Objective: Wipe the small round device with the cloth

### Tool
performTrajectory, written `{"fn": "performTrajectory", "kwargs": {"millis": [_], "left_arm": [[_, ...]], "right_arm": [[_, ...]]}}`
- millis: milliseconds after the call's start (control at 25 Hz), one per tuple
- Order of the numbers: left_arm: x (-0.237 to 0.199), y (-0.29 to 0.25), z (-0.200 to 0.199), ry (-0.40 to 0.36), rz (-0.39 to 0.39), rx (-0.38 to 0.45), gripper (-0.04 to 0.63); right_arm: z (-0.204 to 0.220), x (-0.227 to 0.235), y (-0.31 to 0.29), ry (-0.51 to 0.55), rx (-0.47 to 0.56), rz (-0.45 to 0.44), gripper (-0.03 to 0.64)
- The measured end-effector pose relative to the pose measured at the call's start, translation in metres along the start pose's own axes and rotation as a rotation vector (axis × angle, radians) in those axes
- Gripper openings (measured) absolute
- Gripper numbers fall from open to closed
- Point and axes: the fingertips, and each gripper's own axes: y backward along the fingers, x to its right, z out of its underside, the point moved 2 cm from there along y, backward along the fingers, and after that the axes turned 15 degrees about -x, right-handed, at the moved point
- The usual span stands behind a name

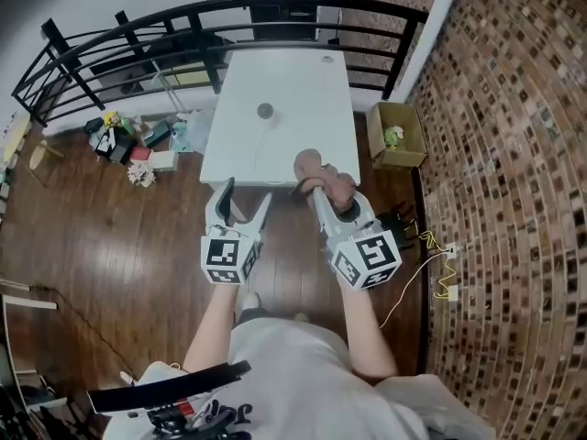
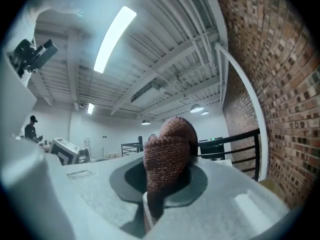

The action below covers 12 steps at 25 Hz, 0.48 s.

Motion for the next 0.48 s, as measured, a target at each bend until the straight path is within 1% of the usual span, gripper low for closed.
{"fn": "performTrajectory", "kwargs": {"millis": [120,200,280,480], "left_arm": [[0.011,0.025,-0.017,-0.011,0.009,0.054,0.348],[0.02,0.04,-0.023,-0.024,0.03,0.078,0.344],[0.025,0.054,-0.022,-0.02,0.045,0.087,0.338],[0.006,0.09,-0.008,-0.023,0.042,0.108,0.324]], "right_arm": [[-0.017,-0.018,0.017,0.041,0.034,0.027,0.028],[-0.02,-0.026,0.026,0.041,0.041,0.042,0.028],[-0.02,-0.037,0.034,0.041,0.039,0.05,0.028],[-0.015,-0.079,0.036,0.047,0.042,0.048,0.028]]}}
